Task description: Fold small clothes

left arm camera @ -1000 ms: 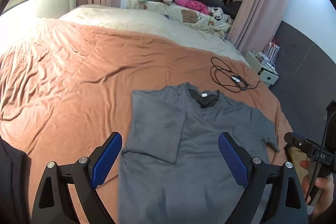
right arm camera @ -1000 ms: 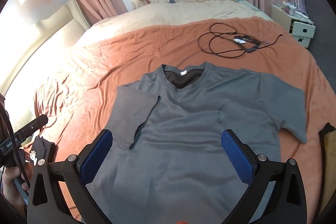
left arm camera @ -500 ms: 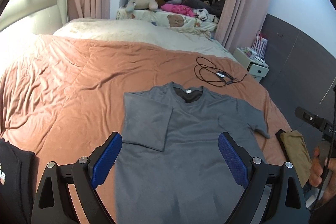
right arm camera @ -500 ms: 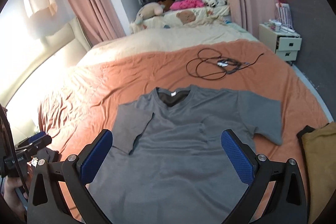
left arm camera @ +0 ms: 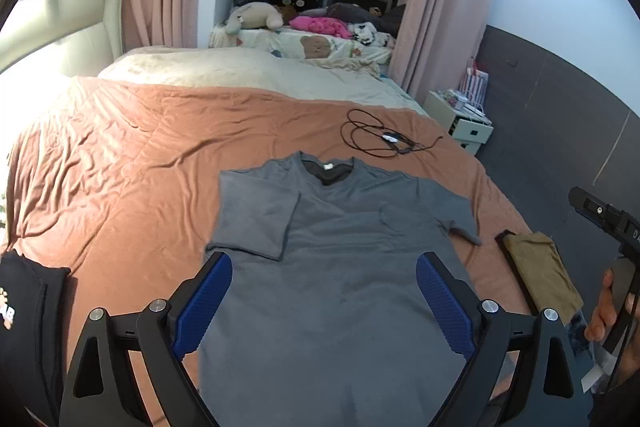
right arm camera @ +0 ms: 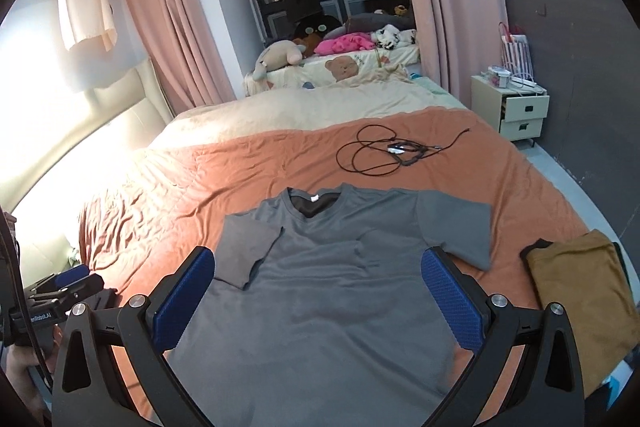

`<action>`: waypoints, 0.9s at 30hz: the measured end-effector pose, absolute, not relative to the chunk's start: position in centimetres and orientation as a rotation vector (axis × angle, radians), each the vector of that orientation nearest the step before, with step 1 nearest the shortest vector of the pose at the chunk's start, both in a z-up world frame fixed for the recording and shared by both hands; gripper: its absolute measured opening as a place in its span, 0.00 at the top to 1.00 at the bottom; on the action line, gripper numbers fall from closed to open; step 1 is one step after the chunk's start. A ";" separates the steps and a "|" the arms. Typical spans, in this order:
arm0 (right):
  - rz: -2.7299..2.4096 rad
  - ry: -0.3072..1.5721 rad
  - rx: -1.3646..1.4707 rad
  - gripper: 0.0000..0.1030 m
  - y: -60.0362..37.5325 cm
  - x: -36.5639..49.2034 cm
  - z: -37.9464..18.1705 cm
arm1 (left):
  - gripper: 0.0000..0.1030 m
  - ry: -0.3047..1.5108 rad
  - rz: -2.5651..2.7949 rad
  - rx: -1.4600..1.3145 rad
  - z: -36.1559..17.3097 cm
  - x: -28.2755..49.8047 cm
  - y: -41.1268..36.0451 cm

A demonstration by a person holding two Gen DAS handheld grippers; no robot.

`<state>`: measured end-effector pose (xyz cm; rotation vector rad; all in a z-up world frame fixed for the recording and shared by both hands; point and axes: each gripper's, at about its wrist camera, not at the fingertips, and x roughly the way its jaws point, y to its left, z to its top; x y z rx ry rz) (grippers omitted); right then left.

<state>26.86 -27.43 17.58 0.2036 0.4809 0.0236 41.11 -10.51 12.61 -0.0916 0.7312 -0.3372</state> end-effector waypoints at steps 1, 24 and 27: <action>0.021 0.480 0.209 0.00 -27.7 26.6 17.7 | 0.08 0.731 -0.340 -0.086 12.7 40.8 -10.8; -0.056 0.551 0.206 0.00 -37.9 28.6 15.0 | 0.07 0.740 -0.519 -0.040 10.8 43.6 -26.0; -0.069 0.564 0.231 0.00 -40.0 30.1 14.2 | 0.07 0.749 -0.545 -0.037 9.8 44.9 -28.3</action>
